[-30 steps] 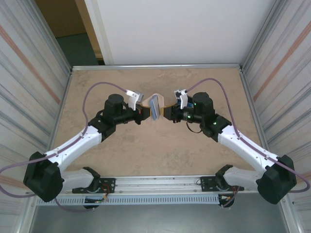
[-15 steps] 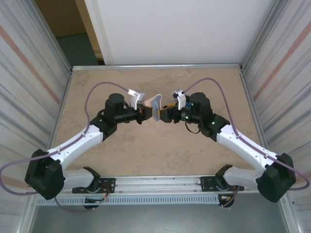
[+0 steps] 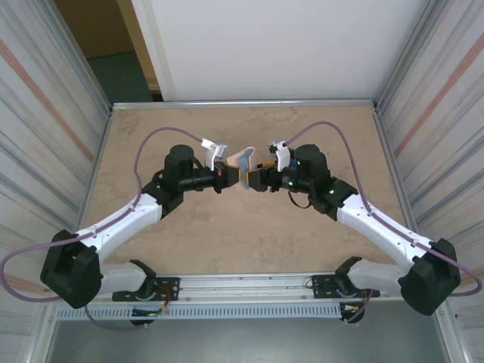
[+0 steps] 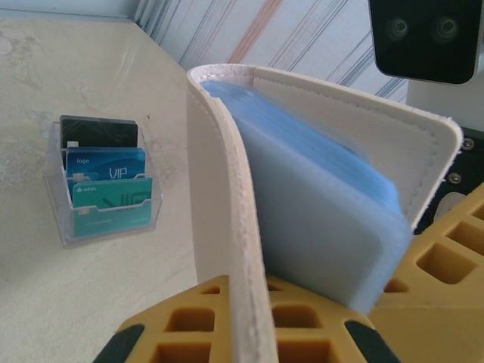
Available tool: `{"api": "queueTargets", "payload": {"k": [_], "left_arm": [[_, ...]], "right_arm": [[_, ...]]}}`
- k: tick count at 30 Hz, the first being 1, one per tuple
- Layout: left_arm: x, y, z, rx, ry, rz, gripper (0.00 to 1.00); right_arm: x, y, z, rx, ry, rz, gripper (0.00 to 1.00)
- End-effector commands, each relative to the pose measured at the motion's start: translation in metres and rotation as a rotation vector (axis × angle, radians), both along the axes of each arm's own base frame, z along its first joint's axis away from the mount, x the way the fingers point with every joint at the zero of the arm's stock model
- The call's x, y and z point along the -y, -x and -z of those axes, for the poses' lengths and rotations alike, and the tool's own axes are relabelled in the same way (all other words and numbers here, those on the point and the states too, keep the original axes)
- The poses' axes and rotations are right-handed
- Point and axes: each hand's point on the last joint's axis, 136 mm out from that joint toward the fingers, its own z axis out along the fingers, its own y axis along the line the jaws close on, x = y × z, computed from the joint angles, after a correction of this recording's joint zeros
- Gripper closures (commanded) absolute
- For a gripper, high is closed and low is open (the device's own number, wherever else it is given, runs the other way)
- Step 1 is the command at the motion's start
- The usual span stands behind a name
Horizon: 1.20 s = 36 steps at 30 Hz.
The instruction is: Take the credit cards out of the card holder
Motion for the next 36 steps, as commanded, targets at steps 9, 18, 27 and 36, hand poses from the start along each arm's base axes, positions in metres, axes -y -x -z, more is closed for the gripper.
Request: {"api": "queueTargets", "payload": {"k": [9,18,27,36], "left_arm": [[0.004,0.003,-0.019,0.044,0.059,0.05,1.0],[0.003,0.002,-0.018,0.037,0.061,0.047,1.0],[0.005,0.001,-0.017,0.031,0.064,0.06,1.0],[0.006,-0.001,-0.014,0.019,0.067,0.058,0.77]], "right_arm": [[0.003,-0.001,-0.015,0.054,0.003,0.014,0.57],[0.003,0.0,-0.021,0.061,-0.014,0.008,0.77],[0.005,0.003,-0.028,0.075,-0.027,0.012,0.98],[0.012,0.004,-0.038,0.093,-0.038,0.042,1.0]]}}
